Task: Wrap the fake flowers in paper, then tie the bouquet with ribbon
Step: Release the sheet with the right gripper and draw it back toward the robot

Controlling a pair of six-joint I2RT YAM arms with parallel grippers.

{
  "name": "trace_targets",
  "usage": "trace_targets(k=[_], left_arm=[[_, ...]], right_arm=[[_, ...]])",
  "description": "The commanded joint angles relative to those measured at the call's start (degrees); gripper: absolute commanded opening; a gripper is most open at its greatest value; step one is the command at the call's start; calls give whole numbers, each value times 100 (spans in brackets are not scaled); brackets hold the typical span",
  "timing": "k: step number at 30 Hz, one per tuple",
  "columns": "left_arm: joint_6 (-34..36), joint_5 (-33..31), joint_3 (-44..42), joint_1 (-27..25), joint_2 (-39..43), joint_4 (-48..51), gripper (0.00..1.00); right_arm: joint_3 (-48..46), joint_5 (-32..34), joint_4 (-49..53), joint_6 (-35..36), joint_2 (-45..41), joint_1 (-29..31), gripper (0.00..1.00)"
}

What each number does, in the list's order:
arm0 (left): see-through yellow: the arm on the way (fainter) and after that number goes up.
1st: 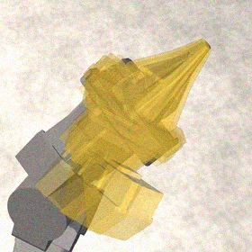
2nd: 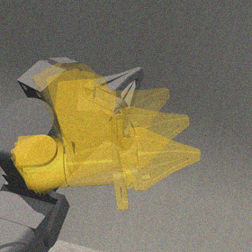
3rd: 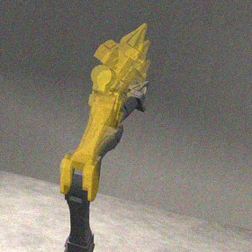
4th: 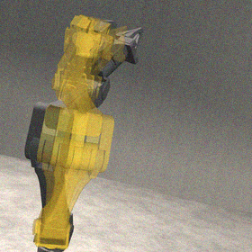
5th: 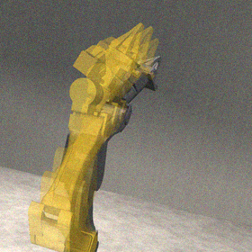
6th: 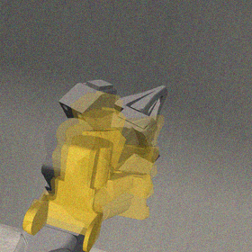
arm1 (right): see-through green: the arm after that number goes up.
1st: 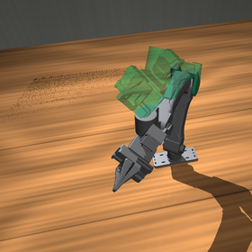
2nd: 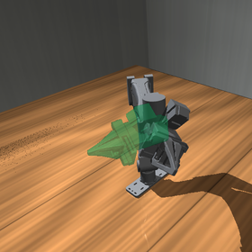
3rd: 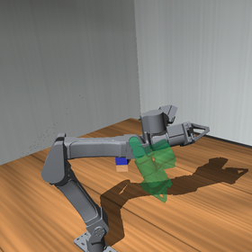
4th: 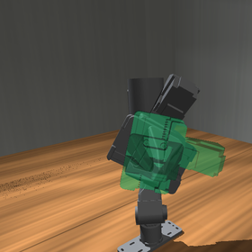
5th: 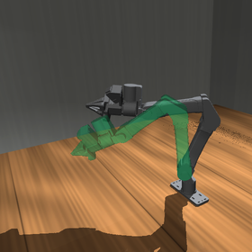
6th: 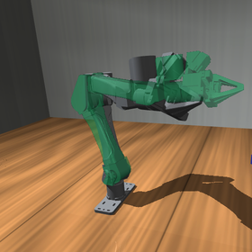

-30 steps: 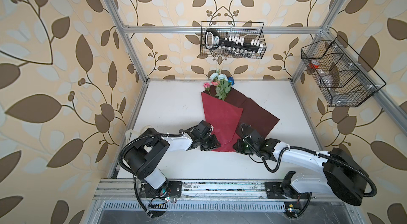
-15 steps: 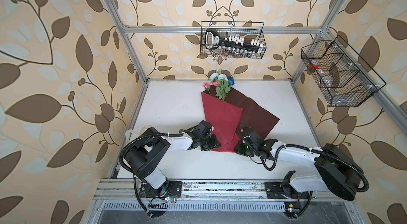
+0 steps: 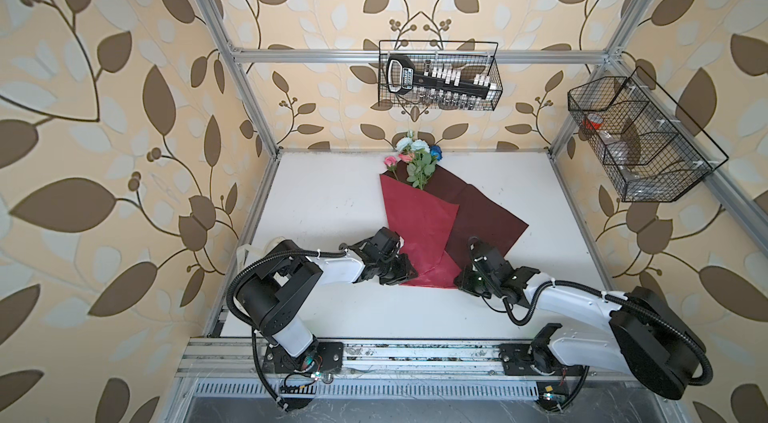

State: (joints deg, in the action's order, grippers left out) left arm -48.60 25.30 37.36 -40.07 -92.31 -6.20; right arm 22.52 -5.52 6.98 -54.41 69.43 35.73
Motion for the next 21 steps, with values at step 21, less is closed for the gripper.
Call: trace_targets(k=[21], left_arm=[[0,-130,-27,0,-85,453,26]], right_arm=[[-364,241,1616,-693,-2018,-815,32]])
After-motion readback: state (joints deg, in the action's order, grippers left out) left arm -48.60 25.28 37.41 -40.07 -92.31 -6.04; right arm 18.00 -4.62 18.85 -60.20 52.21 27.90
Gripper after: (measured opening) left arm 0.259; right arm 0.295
